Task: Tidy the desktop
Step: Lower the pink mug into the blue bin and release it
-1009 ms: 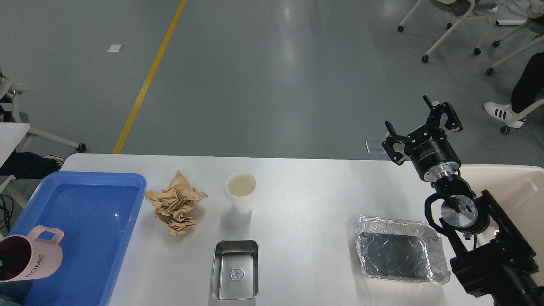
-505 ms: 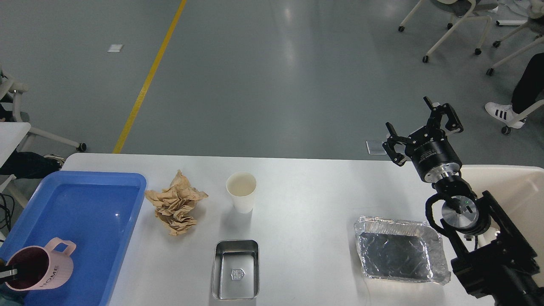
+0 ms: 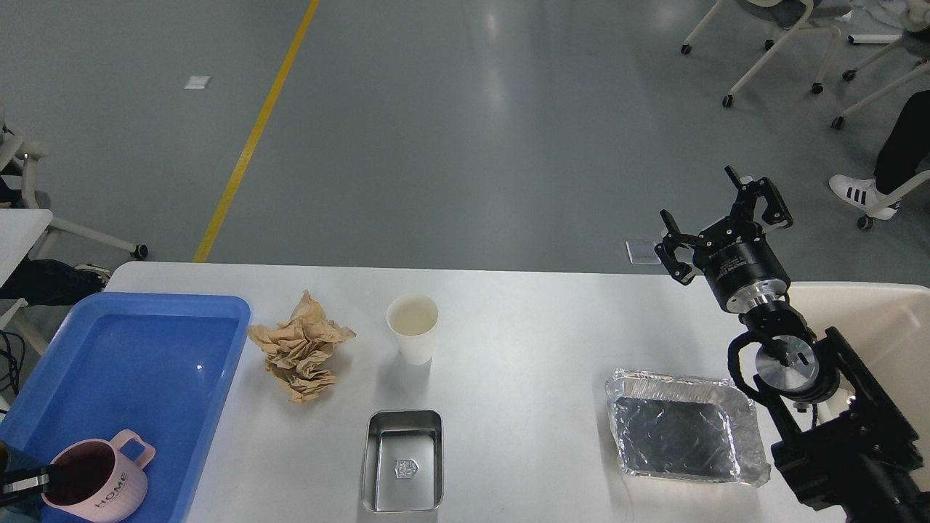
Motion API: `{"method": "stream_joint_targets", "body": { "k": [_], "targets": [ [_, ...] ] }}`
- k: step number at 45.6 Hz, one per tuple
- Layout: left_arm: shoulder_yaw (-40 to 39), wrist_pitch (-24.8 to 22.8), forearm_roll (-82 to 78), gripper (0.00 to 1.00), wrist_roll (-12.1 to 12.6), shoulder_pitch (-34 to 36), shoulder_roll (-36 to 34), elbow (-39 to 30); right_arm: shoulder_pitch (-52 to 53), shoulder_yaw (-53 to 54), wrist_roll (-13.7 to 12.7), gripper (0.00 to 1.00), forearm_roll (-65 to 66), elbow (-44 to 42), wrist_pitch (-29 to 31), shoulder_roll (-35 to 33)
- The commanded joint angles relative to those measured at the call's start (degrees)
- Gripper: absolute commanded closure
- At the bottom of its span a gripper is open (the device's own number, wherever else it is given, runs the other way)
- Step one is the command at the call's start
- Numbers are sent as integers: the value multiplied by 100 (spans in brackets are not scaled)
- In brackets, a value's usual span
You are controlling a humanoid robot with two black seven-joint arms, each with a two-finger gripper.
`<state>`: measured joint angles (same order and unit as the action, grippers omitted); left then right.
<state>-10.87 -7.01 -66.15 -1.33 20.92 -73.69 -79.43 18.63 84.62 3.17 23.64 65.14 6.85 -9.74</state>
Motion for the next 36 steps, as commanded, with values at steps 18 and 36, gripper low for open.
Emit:
{"method": "stream_joint_targets", "body": {
  "k": [18, 36],
  "targets": [
    [-837, 6, 252, 8, -797, 96, -672, -599, 18, -7, 0, 0, 0, 7, 0, 24],
    [-1374, 683, 252, 8, -869, 96, -1393, -1742, 35, -16, 0, 0, 0, 25, 0, 16]
  ]
}}
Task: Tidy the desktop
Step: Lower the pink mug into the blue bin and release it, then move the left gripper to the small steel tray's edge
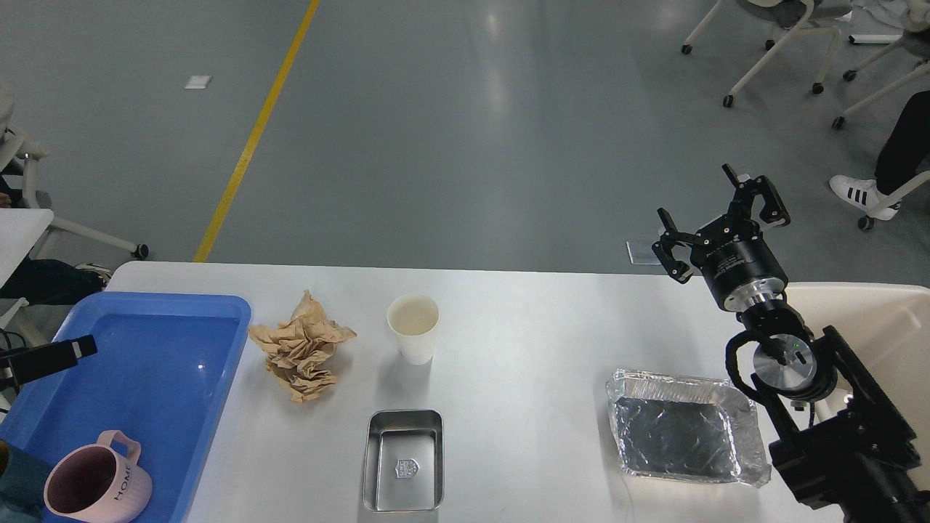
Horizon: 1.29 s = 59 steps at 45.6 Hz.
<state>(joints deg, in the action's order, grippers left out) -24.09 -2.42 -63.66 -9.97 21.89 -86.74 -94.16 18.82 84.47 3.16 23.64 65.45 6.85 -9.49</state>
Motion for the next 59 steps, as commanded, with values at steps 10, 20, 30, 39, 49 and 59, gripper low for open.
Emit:
{"method": "stream_joint_targets", "body": {
  "k": [10, 20, 30, 39, 49, 59],
  "targets": [
    [-87, 664, 12, 8, -5, 8, -247, -629, 17, -1, 0, 0, 0, -23, 9, -18],
    [-202, 603, 20, 8, 83, 333, 95, -674, 17, -10, 0, 0, 0, -41, 9, 0],
    [-175, 541, 20, 8, 83, 333, 386, -665, 8, -19, 0, 0, 0, -23, -17, 9],
    [-140, 488, 12, 7, 30, 324, 456, -656, -27, -27, 0, 0, 0, 3, -35, 9],
    [-140, 224, 12, 6, 74, 368, 588, -656, -27, -36, 0, 0, 0, -14, -26, 53],
    [-140, 224, 12, 6, 74, 298, 597, -656, -9, -36, 0, 0, 0, -23, -26, 61]
  ]
}}
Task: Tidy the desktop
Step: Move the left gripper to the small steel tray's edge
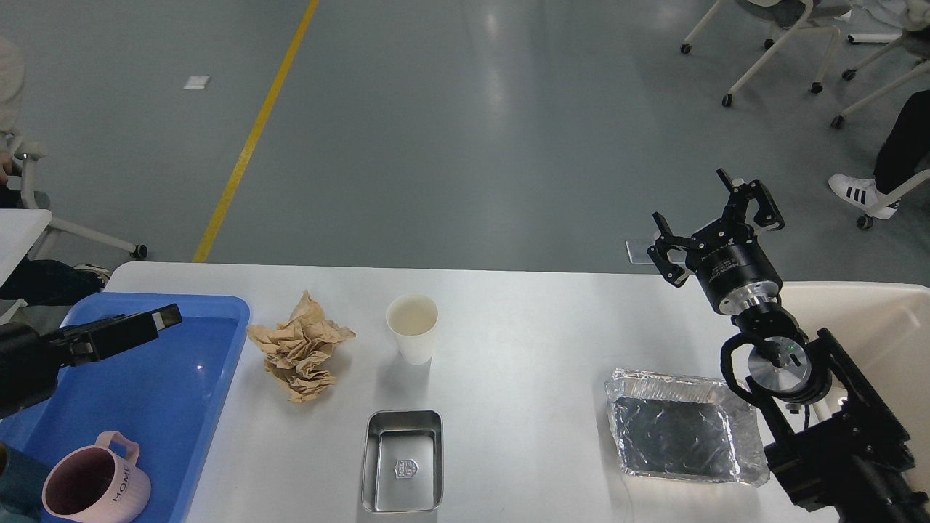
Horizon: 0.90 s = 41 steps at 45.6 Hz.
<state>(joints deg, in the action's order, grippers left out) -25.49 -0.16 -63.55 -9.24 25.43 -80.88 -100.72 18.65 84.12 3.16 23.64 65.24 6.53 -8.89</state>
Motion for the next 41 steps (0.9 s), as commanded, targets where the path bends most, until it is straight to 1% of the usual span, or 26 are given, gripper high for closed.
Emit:
{"method": "stream_joint_targets", "body": {
  "k": [1, 12, 16, 19, 21, 26, 28, 32, 36, 39, 41],
  "targets": [
    [9, -2, 0, 6, 1, -65, 19, 0, 7, 0, 0, 0, 0, -2, 6, 2],
    [26, -63, 18, 6, 45, -100, 335, 166, 7, -9, 0, 0, 0, -2, 6, -7],
    [27, -213, 9, 6, 97, -91, 686, 289, -10, -9, 0, 0, 0, -2, 6, -7],
    [27, -301, 0, 6, 220, -56, 968, 368, -19, -9, 0, 0, 0, -2, 6, -7],
    [35, -353, -17, 7, 352, -47, 1152, 430, -10, -9, 0, 0, 0, -2, 6, -7],
    [35, -555, -70, 7, 835, -30, 1653, 457, -1, -9, 0, 0, 0, -2, 6, 2],
    [35, -617, -88, 7, 949, -21, 1846, 465, 7, -9, 0, 0, 0, -2, 6, 2],
    [132, -679, -132, 7, 1038, 14, 2146, 509, -1, -9, 0, 0, 0, -2, 6, 2],
    [412, -679, -263, 7, 1117, 172, 2427, 623, -1, -9, 0, 0, 0, -2, 6, 10],
    [720, -679, -299, 7, 1231, 286, 2690, 720, -1, -9, 0, 0, 0, -2, 6, 10],
    [957, -679, -299, 7, 1353, 357, 2883, 738, -1, -9, 0, 0, 0, -2, 6, 10]
  ]
}}
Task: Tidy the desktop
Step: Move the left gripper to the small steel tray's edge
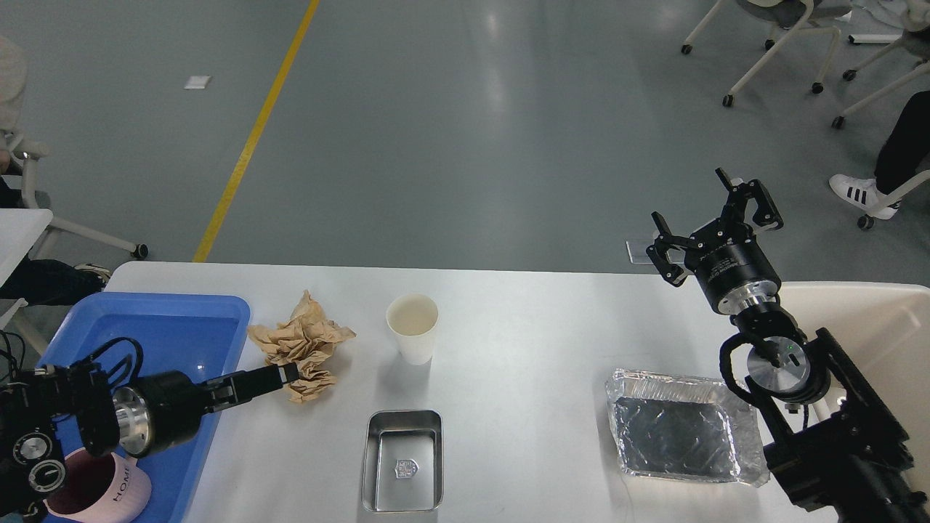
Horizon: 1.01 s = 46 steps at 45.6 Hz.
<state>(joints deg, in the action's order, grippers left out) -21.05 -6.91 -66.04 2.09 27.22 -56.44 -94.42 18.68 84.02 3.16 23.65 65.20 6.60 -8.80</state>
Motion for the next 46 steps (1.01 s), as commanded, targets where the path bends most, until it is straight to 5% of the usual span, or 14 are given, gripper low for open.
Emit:
{"method": "stream_joint_targets", "body": {
  "k": [1, 7, 31, 46],
  "targets": [
    [627, 5, -49, 7, 283, 213, 537, 116, -5, 0, 0, 0, 0, 1, -1, 1],
    [980, 102, -49, 7, 529, 346, 1012, 493, -5, 0, 0, 0, 0, 1, -1, 1],
    [1225, 102, -58, 11, 538, 469, 2278, 1382, -49, 9, 0, 0, 0, 36, 17, -8],
    [1683, 111, -154, 45, 442, 697, 2348, 1523, -49, 9, 0, 0, 0, 36, 26, 1]
  ]
}}
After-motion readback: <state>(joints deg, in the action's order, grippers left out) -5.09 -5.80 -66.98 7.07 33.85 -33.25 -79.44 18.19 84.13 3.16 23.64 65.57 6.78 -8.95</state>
